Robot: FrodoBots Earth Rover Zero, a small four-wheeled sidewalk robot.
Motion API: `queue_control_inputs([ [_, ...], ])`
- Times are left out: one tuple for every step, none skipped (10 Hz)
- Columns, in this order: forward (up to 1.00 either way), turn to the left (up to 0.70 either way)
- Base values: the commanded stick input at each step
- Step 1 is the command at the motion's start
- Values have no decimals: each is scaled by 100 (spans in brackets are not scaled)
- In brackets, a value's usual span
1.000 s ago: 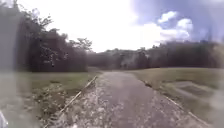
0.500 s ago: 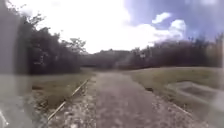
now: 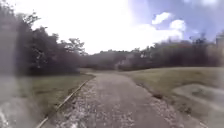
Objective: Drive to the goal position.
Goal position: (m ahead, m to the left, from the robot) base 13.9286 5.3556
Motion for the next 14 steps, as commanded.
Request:
queue_control_inputs([
  [100,0],
  [100,6],
  [100,23],
  [100,40],
  [100,35],
  [100,30],
  [100,0],
  [100,0],
  [100,0],
  [100,0],
  [100,0],
  [100,0],
  [100,0],
  [100,0],
])
